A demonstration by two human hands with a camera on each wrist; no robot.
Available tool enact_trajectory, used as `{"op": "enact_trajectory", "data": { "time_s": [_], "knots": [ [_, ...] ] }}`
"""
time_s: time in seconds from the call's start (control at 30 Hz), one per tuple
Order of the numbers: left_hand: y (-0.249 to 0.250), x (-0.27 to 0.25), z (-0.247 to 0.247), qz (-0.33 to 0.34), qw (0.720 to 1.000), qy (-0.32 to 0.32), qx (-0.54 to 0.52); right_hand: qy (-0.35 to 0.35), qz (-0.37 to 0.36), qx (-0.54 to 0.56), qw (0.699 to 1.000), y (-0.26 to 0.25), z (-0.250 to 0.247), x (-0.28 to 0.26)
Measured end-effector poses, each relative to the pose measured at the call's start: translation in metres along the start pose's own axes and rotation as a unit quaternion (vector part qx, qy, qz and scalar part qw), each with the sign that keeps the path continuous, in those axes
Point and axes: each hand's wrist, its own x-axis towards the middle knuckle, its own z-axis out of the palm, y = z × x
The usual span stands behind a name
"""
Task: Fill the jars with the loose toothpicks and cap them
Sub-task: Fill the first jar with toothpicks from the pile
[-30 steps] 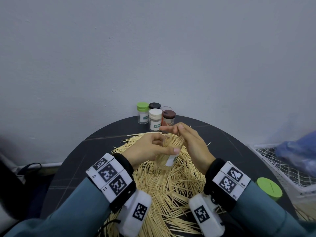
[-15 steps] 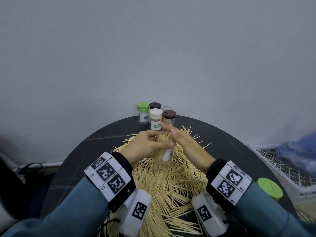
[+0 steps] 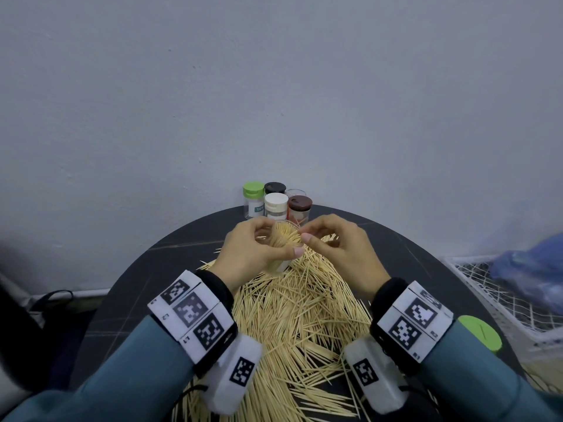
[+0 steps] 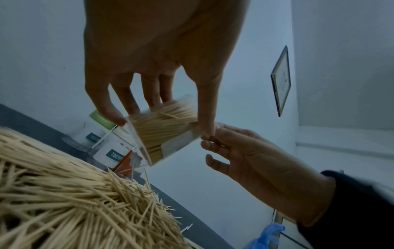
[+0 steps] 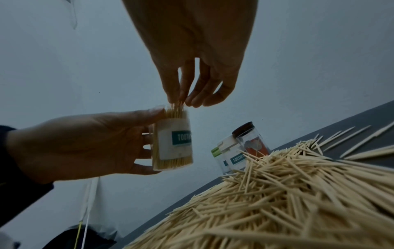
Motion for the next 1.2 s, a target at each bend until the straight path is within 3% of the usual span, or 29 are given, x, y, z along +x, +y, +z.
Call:
{"op": "enact_trajectory", "data": {
  "time_s": [0.23,0.53,0.73,1.0,1.2],
  "knots": [
    [0.004,0.0003,-0.0071,0.079,0.99,0.045,0.107,0.006,0.021,-0.013,1.0,-0.0007,-0.0019,0.0008],
    [0.0036,-0.0027,-0.0012,0.124,0.973,0.032,0.192,0.018,0.001,-0.09,0.996,-0.002,-0.0011,0.0009],
    [0.0014,-0.0018,-0.0008,0.122,0.969,0.017,0.213,0.049,-0.003,-0.167,0.985,0.0012,-0.0036,0.0009],
    [-0.0049,0.0024,-0.0028,0.11,0.968,0.055,0.219,-0.039,-0.023,-0.169,0.985,-0.0036,-0.0022,0.0001],
    [-0.0017,-0.0019,0.0011,0.111,0.966,0.006,0.233,-0.01,-0.02,-0.153,0.988,-0.0051,0.0007,0.0004]
  ]
}}
